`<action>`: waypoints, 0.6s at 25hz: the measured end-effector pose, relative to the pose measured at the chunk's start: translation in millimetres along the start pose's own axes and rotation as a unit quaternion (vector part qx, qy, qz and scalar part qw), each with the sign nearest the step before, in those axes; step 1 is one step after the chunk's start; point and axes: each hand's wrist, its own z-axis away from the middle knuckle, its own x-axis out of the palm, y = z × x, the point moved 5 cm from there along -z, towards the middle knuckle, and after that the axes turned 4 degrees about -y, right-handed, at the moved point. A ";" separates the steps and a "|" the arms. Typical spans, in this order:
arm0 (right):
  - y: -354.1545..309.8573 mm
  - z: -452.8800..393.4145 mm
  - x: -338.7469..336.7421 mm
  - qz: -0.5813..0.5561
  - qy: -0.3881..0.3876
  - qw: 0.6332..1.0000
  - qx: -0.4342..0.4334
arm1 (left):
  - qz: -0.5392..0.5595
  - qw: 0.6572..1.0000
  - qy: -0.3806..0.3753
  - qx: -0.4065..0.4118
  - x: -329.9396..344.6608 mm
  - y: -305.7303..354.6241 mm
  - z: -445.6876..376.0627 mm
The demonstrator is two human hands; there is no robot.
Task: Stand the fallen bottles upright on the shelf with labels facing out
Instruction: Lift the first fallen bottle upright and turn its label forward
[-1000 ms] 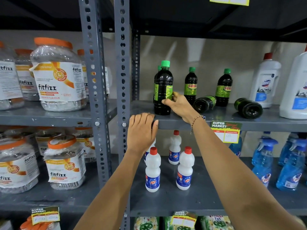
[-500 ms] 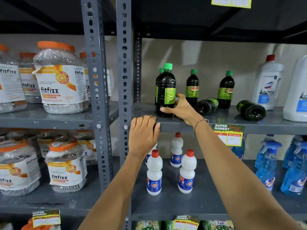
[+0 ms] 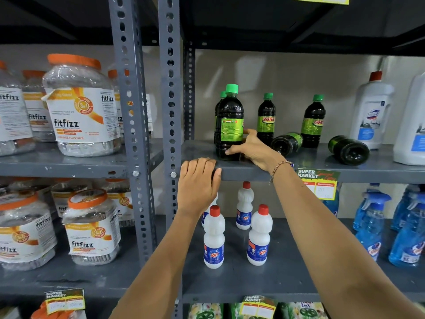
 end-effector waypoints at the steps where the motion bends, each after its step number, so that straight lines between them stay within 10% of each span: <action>1: -0.1 0.2 0.0 -0.002 -0.007 1.000 0.003 | 0.001 1.000 0.001 0.000 0.5 0.2 0.0; 15: -2.1 3.7 -0.1 0.003 0.017 1.000 -0.012 | 0.011 1.000 0.006 0.002 -0.5 -0.2 0.8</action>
